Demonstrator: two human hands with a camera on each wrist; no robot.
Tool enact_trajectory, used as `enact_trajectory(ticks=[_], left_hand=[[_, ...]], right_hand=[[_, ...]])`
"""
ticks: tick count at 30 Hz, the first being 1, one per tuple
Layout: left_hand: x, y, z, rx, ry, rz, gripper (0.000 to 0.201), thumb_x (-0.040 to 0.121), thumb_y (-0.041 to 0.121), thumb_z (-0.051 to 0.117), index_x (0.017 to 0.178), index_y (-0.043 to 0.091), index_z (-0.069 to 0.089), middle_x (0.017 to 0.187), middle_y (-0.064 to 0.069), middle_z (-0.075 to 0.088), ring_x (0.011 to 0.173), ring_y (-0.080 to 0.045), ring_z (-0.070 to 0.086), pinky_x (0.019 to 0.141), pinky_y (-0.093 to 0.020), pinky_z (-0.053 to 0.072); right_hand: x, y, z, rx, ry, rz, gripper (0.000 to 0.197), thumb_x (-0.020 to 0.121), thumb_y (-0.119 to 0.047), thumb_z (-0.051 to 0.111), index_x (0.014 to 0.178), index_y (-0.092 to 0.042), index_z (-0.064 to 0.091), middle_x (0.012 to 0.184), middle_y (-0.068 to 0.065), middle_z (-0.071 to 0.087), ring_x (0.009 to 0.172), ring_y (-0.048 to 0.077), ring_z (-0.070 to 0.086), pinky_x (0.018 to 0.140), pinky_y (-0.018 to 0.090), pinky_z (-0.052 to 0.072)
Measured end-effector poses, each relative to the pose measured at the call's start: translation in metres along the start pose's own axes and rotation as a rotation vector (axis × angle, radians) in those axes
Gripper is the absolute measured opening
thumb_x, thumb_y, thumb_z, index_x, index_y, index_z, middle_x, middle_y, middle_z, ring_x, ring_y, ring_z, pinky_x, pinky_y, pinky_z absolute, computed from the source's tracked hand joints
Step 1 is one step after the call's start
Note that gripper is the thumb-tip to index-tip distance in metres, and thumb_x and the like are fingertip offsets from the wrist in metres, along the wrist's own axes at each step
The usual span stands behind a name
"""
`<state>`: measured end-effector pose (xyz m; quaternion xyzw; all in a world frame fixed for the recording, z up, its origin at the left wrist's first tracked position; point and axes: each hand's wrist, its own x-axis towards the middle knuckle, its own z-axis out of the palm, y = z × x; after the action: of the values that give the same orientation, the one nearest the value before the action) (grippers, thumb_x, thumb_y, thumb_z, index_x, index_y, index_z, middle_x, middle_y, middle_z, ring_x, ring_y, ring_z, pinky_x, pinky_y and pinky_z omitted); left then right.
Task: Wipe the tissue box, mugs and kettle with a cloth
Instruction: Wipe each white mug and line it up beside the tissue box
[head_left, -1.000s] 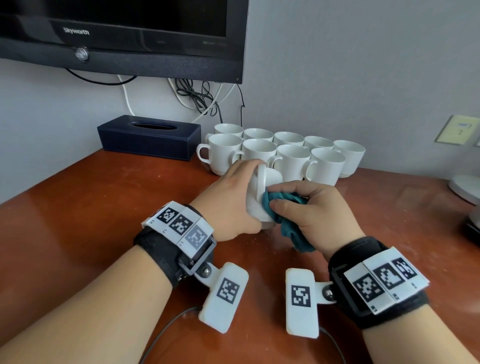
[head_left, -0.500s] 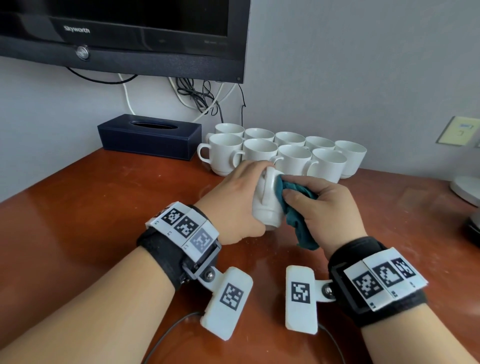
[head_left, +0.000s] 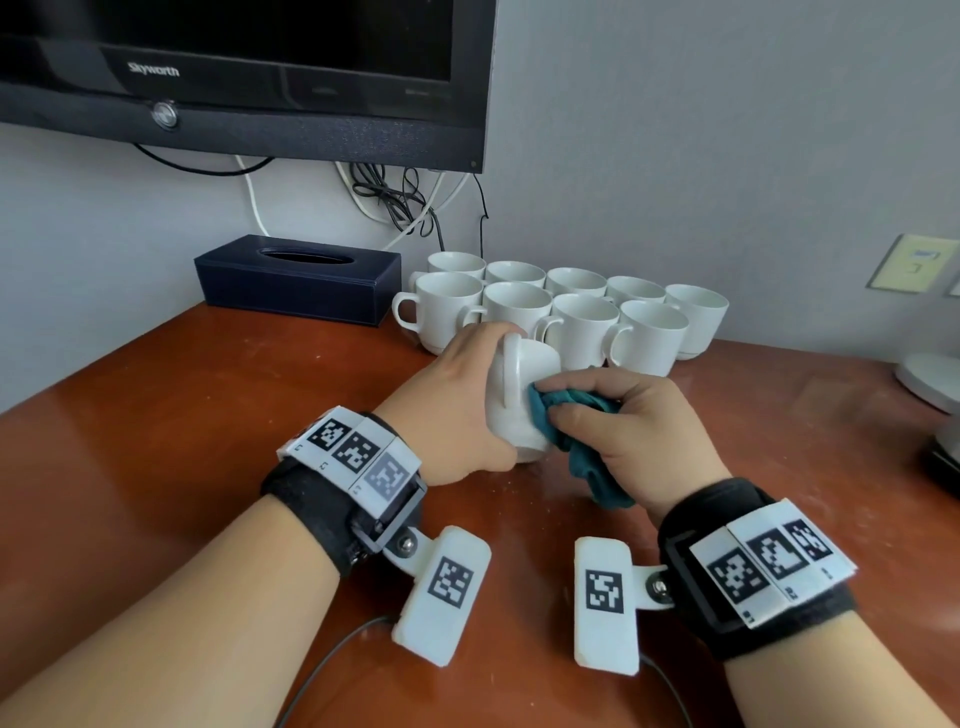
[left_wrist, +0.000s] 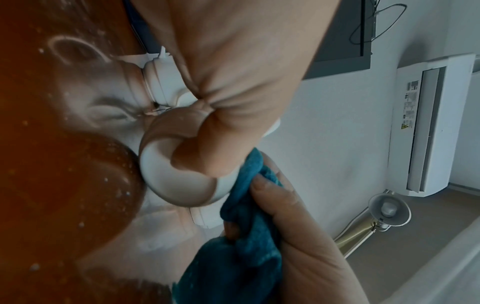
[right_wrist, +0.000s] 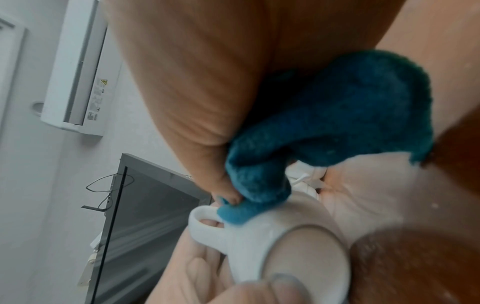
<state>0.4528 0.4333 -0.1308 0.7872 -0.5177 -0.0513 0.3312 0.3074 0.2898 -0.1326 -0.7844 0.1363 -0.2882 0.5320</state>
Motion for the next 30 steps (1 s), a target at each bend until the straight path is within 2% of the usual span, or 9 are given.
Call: enact_trajectory(ticks=[4,8,11,13,15,17,24,27,30], left_hand=[[-0.003,0.005,0.001,0.0,-0.065,0.062,0.101,0.066,0.019,0.089,0.146,0.035,0.031,0.14,0.014,0.037,0.119,-0.011,0.045,0.098,-0.036,0.049],[-0.003,0.004,0.004,-0.019,-0.074,0.087,0.103,0.065,0.023,0.09,0.146,0.039,0.029,0.142,0.014,0.038,0.124,-0.014,0.046,0.102,-0.04,0.05],[-0.001,0.0,0.001,-0.097,0.019,0.056,0.103,0.065,0.026,0.093,0.147,0.036,0.03,0.141,0.012,0.04,0.126,-0.014,0.047,0.102,-0.035,0.048],[-0.001,-0.004,-0.002,-0.159,0.088,0.011,0.106,0.061,0.035,0.094,0.147,0.034,0.032,0.14,0.011,0.042,0.126,-0.015,0.048,0.105,-0.038,0.049],[-0.002,-0.007,-0.004,-0.213,0.129,-0.044,0.11,0.051,0.054,0.086,0.145,0.035,0.034,0.14,0.01,0.045,0.125,-0.015,0.051,0.104,-0.04,0.051],[-0.001,-0.008,-0.004,-0.228,0.132,-0.079,0.112,0.046,0.061,0.08,0.144,0.036,0.034,0.139,0.009,0.047,0.124,-0.015,0.053,0.103,-0.04,0.052],[-0.003,-0.008,0.0,-0.3,-0.01,-0.029,0.096,0.055,0.042,0.087,0.135,0.044,0.036,0.133,0.008,0.056,0.124,-0.019,0.06,0.102,-0.05,0.054],[-0.003,-0.006,0.003,-0.347,-0.077,0.01,0.095,0.057,0.035,0.088,0.138,0.037,0.039,0.137,0.011,0.055,0.131,-0.017,0.056,0.107,-0.051,0.051],[-0.002,-0.006,0.004,-0.434,-0.105,0.014,0.094,0.058,0.028,0.088,0.139,0.033,0.041,0.137,0.013,0.057,0.132,-0.016,0.057,0.109,-0.053,0.05]], right_hand=[[0.004,0.004,-0.006,-0.024,0.2,-0.059,0.036,0.094,-0.003,0.066,0.094,-0.036,0.081,0.078,-0.01,0.075,0.06,0.012,0.065,0.057,0.027,0.052],[0.006,0.006,-0.01,-0.019,0.274,-0.065,0.035,0.095,-0.008,0.065,0.098,-0.039,0.081,0.089,-0.014,0.077,0.077,0.013,0.07,0.072,0.031,0.056],[0.003,0.004,-0.008,0.046,0.21,-0.025,0.033,0.095,-0.004,0.065,0.099,-0.031,0.083,0.077,0.001,0.075,0.062,0.018,0.064,0.061,0.033,0.053],[0.001,0.001,-0.005,0.075,0.139,-0.002,0.032,0.093,0.001,0.067,0.1,-0.026,0.083,0.079,0.014,0.075,0.058,0.02,0.062,0.056,0.034,0.053],[-0.001,-0.002,-0.002,0.074,0.072,0.005,0.029,0.092,0.002,0.07,0.102,-0.022,0.082,0.078,0.011,0.076,0.056,0.016,0.062,0.054,0.029,0.052],[-0.002,-0.003,0.0,0.078,0.047,0.002,0.026,0.09,0.002,0.072,0.101,-0.02,0.082,0.079,0.005,0.076,0.057,0.011,0.063,0.054,0.022,0.051],[0.004,0.003,-0.008,0.131,0.182,-0.032,0.025,0.097,-0.006,0.066,0.102,-0.026,0.081,0.096,0.0,0.08,0.086,0.013,0.071,0.079,0.029,0.059],[0.007,0.008,-0.014,0.128,0.233,-0.006,0.023,0.1,-0.011,0.064,0.102,-0.026,0.08,0.095,0.0,0.08,0.086,0.017,0.072,0.079,0.034,0.06],[0.009,0.015,-0.014,0.111,0.195,0.065,0.021,0.103,-0.02,0.06,0.098,-0.025,0.079,0.068,-0.003,0.07,0.065,0.015,0.061,0.067,0.039,0.051]])
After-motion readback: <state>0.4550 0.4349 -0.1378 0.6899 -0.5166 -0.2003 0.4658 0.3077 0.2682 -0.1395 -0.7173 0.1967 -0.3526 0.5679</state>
